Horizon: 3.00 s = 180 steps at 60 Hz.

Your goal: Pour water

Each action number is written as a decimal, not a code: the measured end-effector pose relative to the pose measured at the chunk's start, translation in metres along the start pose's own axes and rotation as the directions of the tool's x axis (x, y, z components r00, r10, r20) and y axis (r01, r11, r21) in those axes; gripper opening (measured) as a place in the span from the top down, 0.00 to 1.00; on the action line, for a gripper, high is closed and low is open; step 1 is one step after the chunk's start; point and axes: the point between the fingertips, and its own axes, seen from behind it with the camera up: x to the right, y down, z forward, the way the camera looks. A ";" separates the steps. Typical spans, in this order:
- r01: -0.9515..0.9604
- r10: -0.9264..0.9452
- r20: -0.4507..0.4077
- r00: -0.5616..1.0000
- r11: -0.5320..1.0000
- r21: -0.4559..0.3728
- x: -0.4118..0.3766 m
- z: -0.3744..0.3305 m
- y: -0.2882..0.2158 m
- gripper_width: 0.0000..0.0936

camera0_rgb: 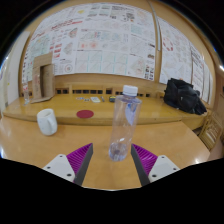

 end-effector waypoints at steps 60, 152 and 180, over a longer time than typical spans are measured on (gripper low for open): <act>0.744 -0.607 -0.562 0.562 0.667 0.023 0.042 0.032 -0.212 0.63; 0.091 -0.154 0.235 0.960 0.961 0.261 -0.146 0.152 -0.291 0.63; 0.028 -0.075 0.290 0.954 0.986 0.164 -0.149 0.234 -0.174 0.62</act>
